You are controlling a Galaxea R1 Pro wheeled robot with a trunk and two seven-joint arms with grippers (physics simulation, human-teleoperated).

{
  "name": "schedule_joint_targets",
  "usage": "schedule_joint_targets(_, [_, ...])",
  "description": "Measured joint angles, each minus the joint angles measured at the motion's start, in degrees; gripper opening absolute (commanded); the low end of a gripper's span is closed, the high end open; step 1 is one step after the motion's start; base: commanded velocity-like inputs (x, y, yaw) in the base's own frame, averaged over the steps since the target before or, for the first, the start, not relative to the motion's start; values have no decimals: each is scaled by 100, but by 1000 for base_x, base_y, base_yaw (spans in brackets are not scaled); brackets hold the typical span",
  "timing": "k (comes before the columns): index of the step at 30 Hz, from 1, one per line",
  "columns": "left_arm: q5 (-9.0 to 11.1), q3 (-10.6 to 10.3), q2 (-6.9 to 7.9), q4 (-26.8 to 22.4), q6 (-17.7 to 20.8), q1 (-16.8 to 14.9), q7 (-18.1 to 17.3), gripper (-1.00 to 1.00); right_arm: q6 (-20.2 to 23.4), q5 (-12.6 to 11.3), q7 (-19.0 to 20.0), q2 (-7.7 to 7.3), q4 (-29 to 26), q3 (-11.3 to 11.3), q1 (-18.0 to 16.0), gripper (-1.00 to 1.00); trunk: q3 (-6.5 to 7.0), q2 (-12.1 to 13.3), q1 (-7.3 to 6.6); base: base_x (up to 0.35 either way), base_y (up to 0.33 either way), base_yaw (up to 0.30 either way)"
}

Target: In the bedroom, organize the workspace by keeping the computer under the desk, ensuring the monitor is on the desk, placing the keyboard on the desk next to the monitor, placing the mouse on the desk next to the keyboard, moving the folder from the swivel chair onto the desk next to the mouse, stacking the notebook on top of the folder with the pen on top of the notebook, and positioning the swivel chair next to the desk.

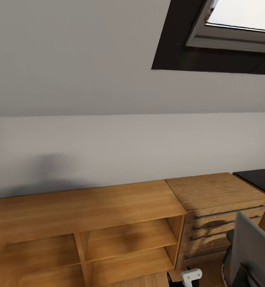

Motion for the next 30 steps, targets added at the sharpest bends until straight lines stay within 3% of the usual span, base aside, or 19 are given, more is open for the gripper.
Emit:
schedule_joint_targets(7, [0,1,-1,1,0,0,-1,100,0,0,0,0,0,-3,0,100,0,0,2,182,104,-297])
schedule_joint_targets(13, [0,-2,1,1,0,0,-1,100,0,0,0,0,0,2,0,100,0,0,3,21,29,-297])
schedule_joint_targets(22, [0,-2,-1,0,0,0,0,100,0,0,0,0,-1,-4,0,100,0,0,3,1,232,-298])
schedule_joint_targets(30, [0,0,5,1,0,0,-2,100,147,-68,-15,8,-1,-31,0,100,-12,0,3,0,22,-295])
